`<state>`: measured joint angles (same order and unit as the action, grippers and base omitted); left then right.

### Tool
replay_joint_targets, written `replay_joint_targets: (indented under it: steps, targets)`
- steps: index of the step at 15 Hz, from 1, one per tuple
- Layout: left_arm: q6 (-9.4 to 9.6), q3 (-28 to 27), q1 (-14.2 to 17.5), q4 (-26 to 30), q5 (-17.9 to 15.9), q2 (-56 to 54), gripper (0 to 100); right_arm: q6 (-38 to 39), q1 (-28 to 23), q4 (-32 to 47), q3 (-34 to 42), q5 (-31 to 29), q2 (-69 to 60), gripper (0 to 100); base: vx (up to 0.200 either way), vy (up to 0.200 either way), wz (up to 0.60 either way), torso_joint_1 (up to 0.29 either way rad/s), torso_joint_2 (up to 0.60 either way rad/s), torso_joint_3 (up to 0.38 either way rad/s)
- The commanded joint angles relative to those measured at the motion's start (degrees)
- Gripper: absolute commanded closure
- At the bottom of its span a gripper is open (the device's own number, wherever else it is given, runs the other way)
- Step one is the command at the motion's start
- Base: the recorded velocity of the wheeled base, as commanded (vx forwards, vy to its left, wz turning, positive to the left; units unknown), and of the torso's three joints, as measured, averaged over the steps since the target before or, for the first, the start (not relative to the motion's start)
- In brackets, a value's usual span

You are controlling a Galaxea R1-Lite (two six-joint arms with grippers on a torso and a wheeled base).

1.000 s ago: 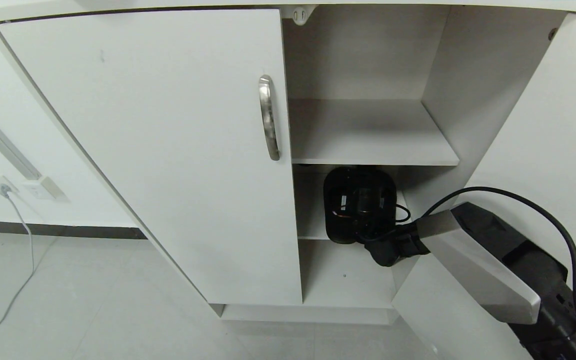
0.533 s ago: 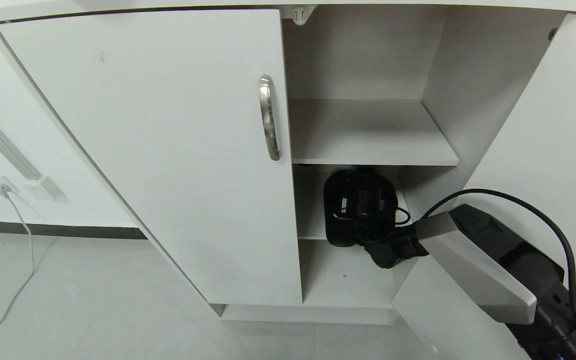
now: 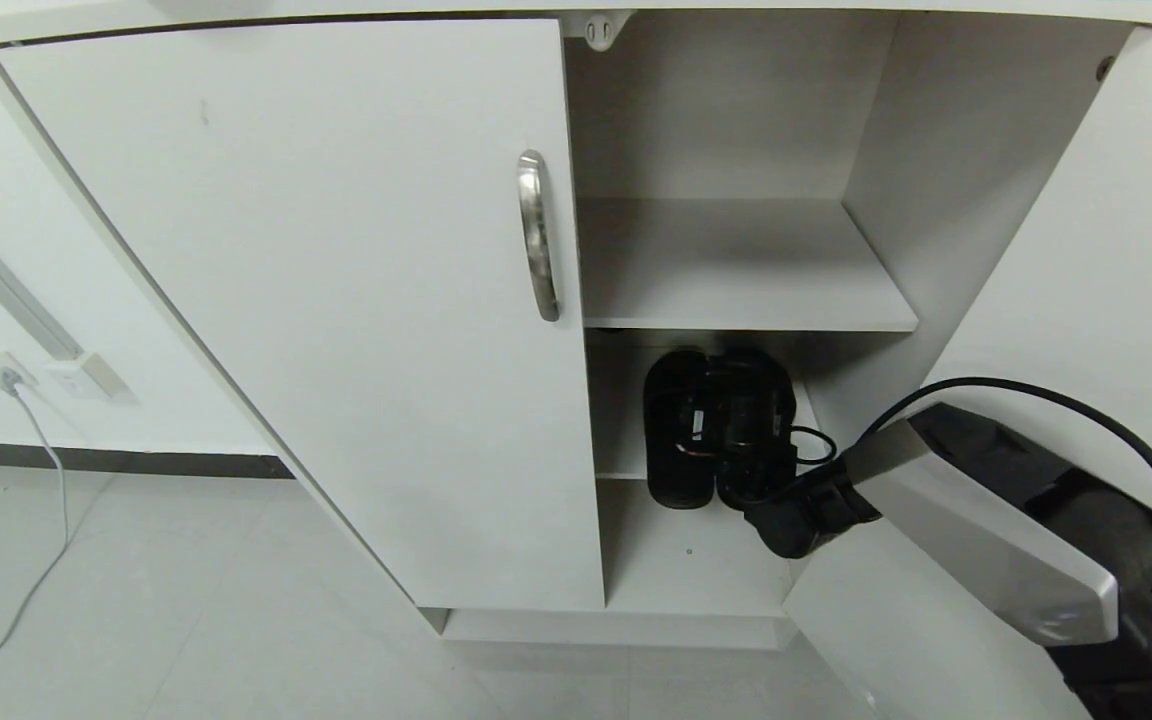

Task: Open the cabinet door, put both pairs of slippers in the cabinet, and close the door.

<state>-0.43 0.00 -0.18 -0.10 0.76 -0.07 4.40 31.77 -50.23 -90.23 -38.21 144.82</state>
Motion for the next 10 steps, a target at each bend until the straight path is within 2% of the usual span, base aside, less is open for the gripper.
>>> replay_joint_targets:
  steps: [1, 7, 10]
  targets:
    - [-0.01, 0.0, 0.01, 0.01, 0.04, 0.07, 100, -0.01, 0.75, -3.65, 7.97, -0.12, -5.52, 0, 0.0, 0.0, 0.0, 0.0, 0.0, 0.0]
    - [0.08, 0.0, 0.01, 0.01, -0.05, 0.07, 100, -0.01, 5.41, -13.67, 28.1, -0.12, -15.98, 0, 0.0, 0.0, 0.0, 0.0, 0.0, 0.0]
    - [0.08, 0.0, 0.01, 0.01, -0.05, 0.07, 100, -0.01, 7.43, -17.98, 34.51, -0.38, -17.73, 0, 0.0, 0.0, 0.0, 0.0, 0.0, 0.0]
